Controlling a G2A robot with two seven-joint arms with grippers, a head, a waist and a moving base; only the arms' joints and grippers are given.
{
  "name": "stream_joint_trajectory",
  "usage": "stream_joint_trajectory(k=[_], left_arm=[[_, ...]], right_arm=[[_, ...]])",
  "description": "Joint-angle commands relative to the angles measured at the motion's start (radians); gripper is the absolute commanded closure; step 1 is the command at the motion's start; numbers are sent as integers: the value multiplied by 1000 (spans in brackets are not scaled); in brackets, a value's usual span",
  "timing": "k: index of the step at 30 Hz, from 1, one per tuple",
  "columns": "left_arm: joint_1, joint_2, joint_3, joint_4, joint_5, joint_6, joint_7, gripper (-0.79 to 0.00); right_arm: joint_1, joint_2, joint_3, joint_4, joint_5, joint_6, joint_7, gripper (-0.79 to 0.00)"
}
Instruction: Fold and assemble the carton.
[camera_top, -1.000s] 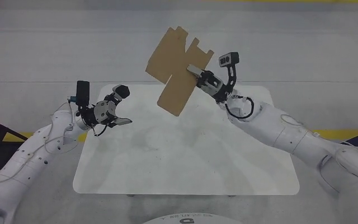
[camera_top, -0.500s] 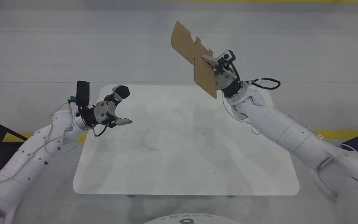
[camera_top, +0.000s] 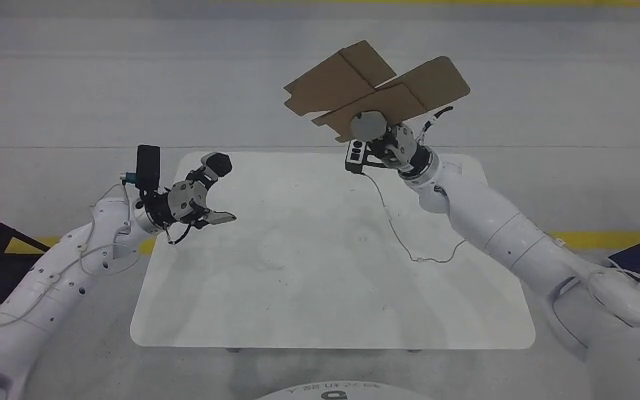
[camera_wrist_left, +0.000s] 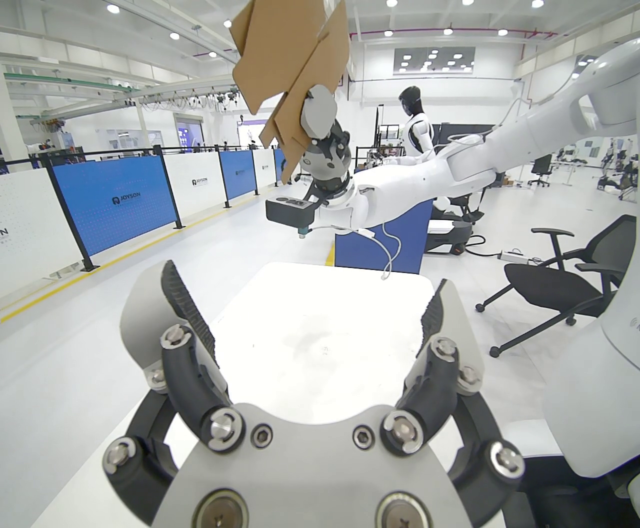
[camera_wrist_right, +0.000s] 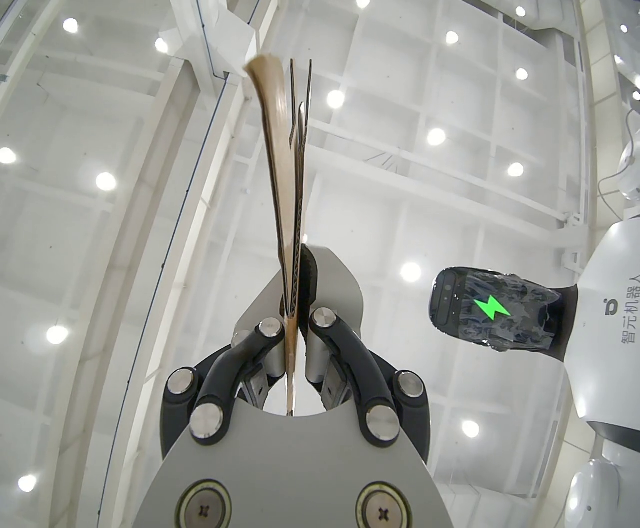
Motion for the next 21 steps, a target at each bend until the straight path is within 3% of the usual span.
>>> stream_joint_trajectory(k=[1,7,10,16,21], left_arm=[[0,0,0,0,0,0,0,-785],[0,0,0,0,0,0,0,-785],[0,0,0,0,0,0,0,-785],[0,0,0,0,0,0,0,-785],[0,0,0,0,0,0,0,-785]], right_arm=[[0,0,-1,1,-1,-2,2,0],[0,0,-1,1,-1,-2,2,0],[-35,-5,13,-12,63,40,-67,0],[-76,-32,24,1,385,305,-305,0],[-87,-46,3,-33,528,306,-364,0]])
